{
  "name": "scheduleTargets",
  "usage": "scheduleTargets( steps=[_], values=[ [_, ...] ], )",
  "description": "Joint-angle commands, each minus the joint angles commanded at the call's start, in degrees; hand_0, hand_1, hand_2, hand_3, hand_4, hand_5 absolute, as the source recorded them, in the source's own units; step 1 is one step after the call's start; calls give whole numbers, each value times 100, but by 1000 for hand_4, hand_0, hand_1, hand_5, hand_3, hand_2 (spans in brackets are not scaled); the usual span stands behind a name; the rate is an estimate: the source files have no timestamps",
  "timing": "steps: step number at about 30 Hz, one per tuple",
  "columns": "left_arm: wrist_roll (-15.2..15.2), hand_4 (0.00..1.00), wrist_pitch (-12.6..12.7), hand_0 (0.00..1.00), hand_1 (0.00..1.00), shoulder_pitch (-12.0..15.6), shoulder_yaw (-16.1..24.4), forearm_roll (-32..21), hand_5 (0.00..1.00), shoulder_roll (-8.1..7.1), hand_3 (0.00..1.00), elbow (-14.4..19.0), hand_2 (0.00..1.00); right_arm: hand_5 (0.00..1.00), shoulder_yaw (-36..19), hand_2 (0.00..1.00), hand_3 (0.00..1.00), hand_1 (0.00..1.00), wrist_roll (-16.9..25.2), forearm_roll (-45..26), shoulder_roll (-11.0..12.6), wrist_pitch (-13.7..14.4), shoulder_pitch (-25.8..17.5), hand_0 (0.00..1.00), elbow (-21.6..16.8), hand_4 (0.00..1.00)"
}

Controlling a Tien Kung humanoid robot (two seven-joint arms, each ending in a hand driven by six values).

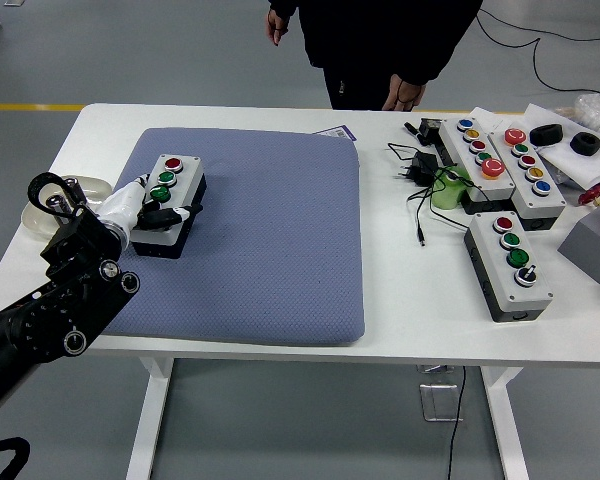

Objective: Pick up the button,place it on the desk,press the button,press the button

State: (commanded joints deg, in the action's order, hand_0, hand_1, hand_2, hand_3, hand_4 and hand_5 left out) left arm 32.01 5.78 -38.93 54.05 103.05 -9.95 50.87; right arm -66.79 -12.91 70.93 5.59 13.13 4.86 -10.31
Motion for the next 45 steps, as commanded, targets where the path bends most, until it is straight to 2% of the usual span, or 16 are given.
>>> scheduleTargets(
  steps=[7,11,16,17,21,22,28,29,33,34,38,39,40,45],
  values=[
    [285,998,-386,998,998,-154,-106,557,729,29,998,-199,998,141,7,718,586,707,4,-10,0,-2,-2,752,0,184],
    [484,998,-426,974,998,-244,-164,765,731,32,998,-256,998,140,2,718,586,707,9,-25,-2,0,13,752,0,184],
    [497,998,-554,974,998,-364,-195,964,731,47,998,-318,998,140,-21,718,586,707,10,-3,1,-2,22,752,0,184],
    [497,998,-619,782,914,-386,-197,991,698,48,840,-338,987,141,-26,718,586,707,9,2,2,-3,23,752,0,184],
    [497,998,-922,782,914,-460,-223,1143,698,38,840,-427,987,141,-37,718,586,707,11,10,6,-3,26,752,0,184],
    [497,998,-971,624,756,-472,-235,1167,629,32,663,-441,818,141,-43,718,586,707,11,12,8,-3,27,752,0,184],
    [497,998,-1045,624,756,-509,-252,1275,629,33,663,-508,818,141,-53,718,586,707,11,24,11,-3,26,752,0,184],
    [497,988,-1033,382,558,-519,-262,1300,567,31,534,-530,607,141,-55,718,586,707,11,28,12,-3,28,752,0,184],
    [497,988,-933,382,558,-524,-288,1324,567,10,534,-542,607,141,-54,718,586,707,11,19,10,-2,30,752,0,184],
    [497,973,-888,186,355,-525,-295,1352,541,6,394,-542,375,141,-55,717,586,707,11,18,10,-2,31,752,0,184],
    [435,973,-703,186,355,-520,-318,1326,541,-12,394,-517,375,141,-66,717,586,707,6,36,8,-4,34,752,0,184],
    [337,973,-657,186,355,-517,-325,1303,541,-19,394,-512,375,141,-65,717,586,707,6,35,9,-4,34,752,0,184],
    [219,922,-615,121,250,-513,-345,1277,491,-31,343,-510,305,141,-65,717,586,707,7,36,10,-5,33,752,0,184],
    [-198,922,-509,121,250,-478,-413,1329,491,-72,343,-513,305,141,-70,717,586,707,8,38,11,-5,34,752,0,184]
  ],
)
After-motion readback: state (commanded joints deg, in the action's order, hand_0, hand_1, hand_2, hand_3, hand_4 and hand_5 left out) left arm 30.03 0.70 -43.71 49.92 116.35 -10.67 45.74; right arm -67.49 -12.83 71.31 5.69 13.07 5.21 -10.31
